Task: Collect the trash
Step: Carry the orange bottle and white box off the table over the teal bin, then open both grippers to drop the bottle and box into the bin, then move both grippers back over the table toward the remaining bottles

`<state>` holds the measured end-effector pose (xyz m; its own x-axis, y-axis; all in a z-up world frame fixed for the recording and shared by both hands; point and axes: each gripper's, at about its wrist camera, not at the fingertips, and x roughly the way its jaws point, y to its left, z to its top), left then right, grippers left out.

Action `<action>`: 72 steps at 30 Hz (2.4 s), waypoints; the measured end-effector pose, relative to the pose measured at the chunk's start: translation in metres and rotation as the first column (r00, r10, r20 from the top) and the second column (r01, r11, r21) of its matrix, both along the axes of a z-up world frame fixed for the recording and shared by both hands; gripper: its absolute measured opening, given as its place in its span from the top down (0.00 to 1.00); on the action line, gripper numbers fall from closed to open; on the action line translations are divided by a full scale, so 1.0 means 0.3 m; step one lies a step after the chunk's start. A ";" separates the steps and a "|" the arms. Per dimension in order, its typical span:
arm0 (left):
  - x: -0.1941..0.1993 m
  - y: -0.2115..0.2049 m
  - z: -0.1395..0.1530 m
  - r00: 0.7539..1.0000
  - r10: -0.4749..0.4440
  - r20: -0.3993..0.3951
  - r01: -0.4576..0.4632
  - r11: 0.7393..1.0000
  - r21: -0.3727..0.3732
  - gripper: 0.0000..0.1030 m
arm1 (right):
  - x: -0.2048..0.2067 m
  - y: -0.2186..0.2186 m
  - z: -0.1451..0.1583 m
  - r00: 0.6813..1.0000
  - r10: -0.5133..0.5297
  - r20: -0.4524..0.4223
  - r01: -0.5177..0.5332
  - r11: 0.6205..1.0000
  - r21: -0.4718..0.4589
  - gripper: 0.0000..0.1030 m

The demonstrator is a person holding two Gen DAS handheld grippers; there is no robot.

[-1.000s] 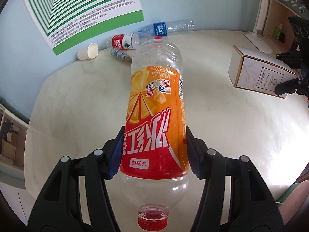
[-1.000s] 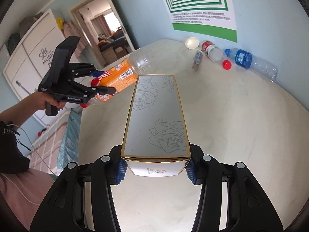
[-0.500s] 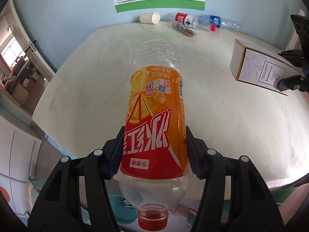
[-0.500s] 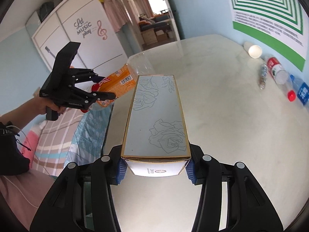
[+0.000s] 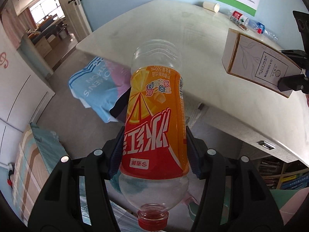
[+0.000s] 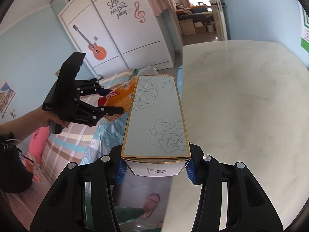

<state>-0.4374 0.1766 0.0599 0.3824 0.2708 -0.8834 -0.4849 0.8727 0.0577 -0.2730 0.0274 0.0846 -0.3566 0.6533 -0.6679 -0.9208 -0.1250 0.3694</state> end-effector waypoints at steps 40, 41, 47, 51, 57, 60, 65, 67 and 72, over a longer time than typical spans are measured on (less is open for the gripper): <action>-0.719 0.400 -1.460 0.844 0.396 -0.363 -0.525 0.750 -0.402 0.47 | -0.812 0.876 -1.520 0.984 0.084 -0.159 -0.162 0.797 -0.582 0.52; -0.728 0.394 -1.491 0.842 0.392 -0.371 -0.527 0.744 -0.410 0.47 | -0.822 0.881 -1.562 0.984 0.085 -0.155 -0.162 0.784 -0.599 0.52; -0.733 0.412 -1.642 0.812 0.376 -0.446 -0.569 0.679 -0.464 0.42 | -0.835 0.909 -1.719 0.987 0.032 -0.156 -0.127 0.747 -0.653 0.41; -0.719 0.426 -1.630 0.802 0.392 -0.451 -0.577 0.703 -0.415 0.23 | -0.805 0.931 -1.715 0.988 -0.043 -0.150 -0.068 0.751 -0.657 0.31; -0.733 0.429 -1.562 0.803 0.399 -0.443 -0.570 0.731 -0.375 0.16 | -0.766 0.940 -1.597 0.985 -0.019 -0.173 -0.090 0.791 -0.605 0.31; -0.737 0.418 -1.517 0.799 0.423 -0.427 -0.581 0.723 -0.373 0.16 | -0.740 0.914 -1.508 0.986 0.006 -0.167 -0.102 0.813 -0.574 0.31; -0.767 0.367 -1.339 0.802 0.473 -0.365 -0.592 0.713 -0.377 0.16 | -0.734 0.841 -1.321 0.985 0.069 -0.160 -0.145 0.838 -0.526 0.31; -0.779 0.345 -1.261 0.812 0.470 -0.346 -0.579 0.720 -0.382 0.16 | -0.735 0.795 -1.211 0.981 0.106 -0.161 -0.173 0.854 -0.491 0.31; -0.731 0.282 -0.994 0.875 0.365 -0.320 -0.463 0.824 -0.327 0.16 | -0.686 0.682 -0.852 0.980 0.131 -0.153 -0.179 0.913 -0.367 0.31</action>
<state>-0.6568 0.2613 -0.2382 0.0816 -0.0211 -0.9964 -0.8198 0.5672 -0.0791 -0.4788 0.2319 -0.1710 -0.5273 0.2915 -0.7981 -0.8459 -0.0920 0.5253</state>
